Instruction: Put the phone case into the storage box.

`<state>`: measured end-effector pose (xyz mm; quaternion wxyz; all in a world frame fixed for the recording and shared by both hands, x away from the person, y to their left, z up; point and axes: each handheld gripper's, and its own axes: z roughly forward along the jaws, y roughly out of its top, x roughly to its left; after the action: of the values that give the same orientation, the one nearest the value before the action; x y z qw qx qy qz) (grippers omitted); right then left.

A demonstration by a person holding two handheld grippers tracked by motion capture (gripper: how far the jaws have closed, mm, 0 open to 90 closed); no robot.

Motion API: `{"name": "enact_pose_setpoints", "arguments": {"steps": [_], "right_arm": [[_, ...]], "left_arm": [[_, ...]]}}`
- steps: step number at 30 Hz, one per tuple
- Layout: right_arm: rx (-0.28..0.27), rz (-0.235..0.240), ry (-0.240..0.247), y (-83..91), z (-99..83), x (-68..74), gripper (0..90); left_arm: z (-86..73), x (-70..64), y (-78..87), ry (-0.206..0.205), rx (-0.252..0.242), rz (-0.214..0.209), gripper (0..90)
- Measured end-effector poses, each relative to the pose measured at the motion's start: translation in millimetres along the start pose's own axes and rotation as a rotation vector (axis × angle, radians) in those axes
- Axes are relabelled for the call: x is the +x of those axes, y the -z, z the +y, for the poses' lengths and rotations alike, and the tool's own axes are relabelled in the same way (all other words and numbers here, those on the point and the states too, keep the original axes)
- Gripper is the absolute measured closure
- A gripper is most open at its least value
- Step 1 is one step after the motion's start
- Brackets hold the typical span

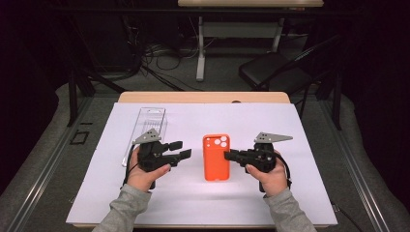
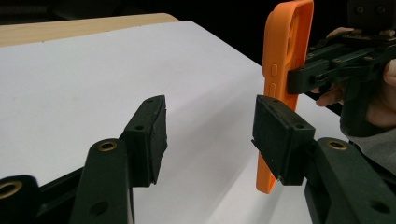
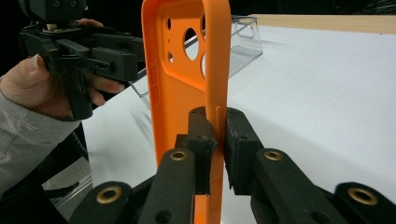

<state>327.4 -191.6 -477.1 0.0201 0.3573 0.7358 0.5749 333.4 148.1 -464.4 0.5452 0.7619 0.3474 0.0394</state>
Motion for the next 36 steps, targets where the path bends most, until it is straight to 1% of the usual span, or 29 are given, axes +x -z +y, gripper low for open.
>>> {"name": "enact_pose_setpoints", "arguments": {"steps": [1, 2, 4, 6, 9, 15, 18, 21, 24, 33, 34, 36], "right_arm": [[-0.005, -0.006, 0.003, -0.2, -0.1, 0.8, 82.1], [-0.006, -0.017, 0.010, -0.2, -0.1, 1.7, 82.1], [-0.005, -0.042, 0.025, -0.1, 0.0, 3.9, 82.1], [-0.014, -0.056, 0.025, -0.5, -0.1, 5.4, 82.2], [-0.019, -0.087, 0.034, 0.4, 0.0, 8.2, 82.2], [-0.038, -0.138, 0.058, 1.4, 0.7, 15.1, 82.3], [-0.044, -0.155, 0.076, 1.0, 0.9, 19.2, 82.2], [-0.048, -0.168, 0.076, 0.1, 0.8, 23.7, 82.3], [-0.041, -0.186, 0.076, -0.7, 0.7, 28.2, 82.3], [-0.025, -0.235, 0.113, -5.7, -2.1, 37.6, 82.2], [-0.029, -0.240, 0.113, -6.5, -2.6, 38.5, 82.3], [-0.025, -0.250, 0.112, -7.6, -3.2, 39.9, 82.2]], "left_arm": [[0.0, -0.1, 0.2, -0.003, -0.001, 0.008, 45.2], [0.1, 0.0, 0.3, -0.004, 0.002, 0.007, 45.2], [-0.1, -0.3, 0.1, 0.004, 0.009, 0.012, 45.2], [0.1, -0.6, 0.3, 0.002, 0.022, 0.020, 45.2], [0.7, -0.9, 0.5, 0.004, 0.031, 0.013, 45.3], [1.6, -2.2, 0.7, -0.006, 0.027, 0.030, 45.1], [1.9, -2.2, 0.6, -0.005, 0.021, 0.036, 42.9], [2.1, -3.0, 0.6, -0.009, 0.016, 0.042, 40.8], [2.6, -4.0, 0.8, -0.013, 0.011, 0.049, 38.6], [4.3, -8.2, 1.9, -0.027, 0.000, 0.059, 37.8], [4.6, -8.2, 2.4, -0.032, -0.001, 0.058, 37.8], [5.0, -8.9, 3.0, -0.028, -0.008, 0.054, 37.8]]}}
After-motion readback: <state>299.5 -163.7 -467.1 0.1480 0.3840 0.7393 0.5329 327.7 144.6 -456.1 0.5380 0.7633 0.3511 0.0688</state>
